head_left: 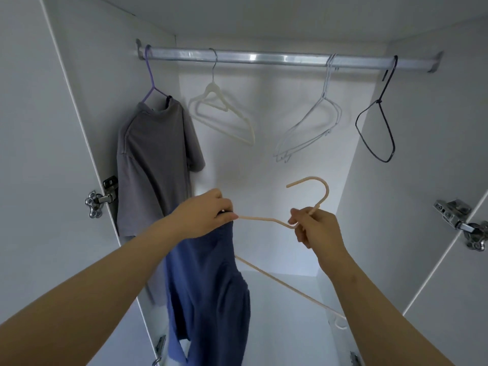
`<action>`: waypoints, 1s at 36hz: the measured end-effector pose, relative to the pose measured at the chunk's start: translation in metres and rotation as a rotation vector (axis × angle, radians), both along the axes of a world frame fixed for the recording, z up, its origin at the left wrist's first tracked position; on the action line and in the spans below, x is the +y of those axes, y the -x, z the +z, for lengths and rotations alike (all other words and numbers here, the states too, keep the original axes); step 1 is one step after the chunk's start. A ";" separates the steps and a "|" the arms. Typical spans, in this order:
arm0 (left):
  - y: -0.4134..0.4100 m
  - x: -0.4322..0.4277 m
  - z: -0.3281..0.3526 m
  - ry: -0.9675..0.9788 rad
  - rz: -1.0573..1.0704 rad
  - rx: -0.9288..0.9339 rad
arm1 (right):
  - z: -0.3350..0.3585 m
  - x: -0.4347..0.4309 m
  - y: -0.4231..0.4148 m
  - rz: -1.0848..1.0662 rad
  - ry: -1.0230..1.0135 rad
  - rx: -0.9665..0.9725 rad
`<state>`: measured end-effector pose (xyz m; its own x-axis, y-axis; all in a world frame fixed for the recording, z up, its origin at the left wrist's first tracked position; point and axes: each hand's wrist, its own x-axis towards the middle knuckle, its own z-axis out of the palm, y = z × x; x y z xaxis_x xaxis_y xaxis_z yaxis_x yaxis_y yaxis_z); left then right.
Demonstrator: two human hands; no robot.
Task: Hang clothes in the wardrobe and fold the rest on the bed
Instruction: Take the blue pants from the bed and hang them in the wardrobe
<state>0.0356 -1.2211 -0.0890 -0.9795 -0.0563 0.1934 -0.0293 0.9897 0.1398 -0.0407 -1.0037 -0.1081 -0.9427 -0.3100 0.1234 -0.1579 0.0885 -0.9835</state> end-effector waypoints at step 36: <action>-0.006 0.012 0.021 -0.153 0.113 0.554 | -0.038 -0.036 -0.032 0.484 -0.255 0.094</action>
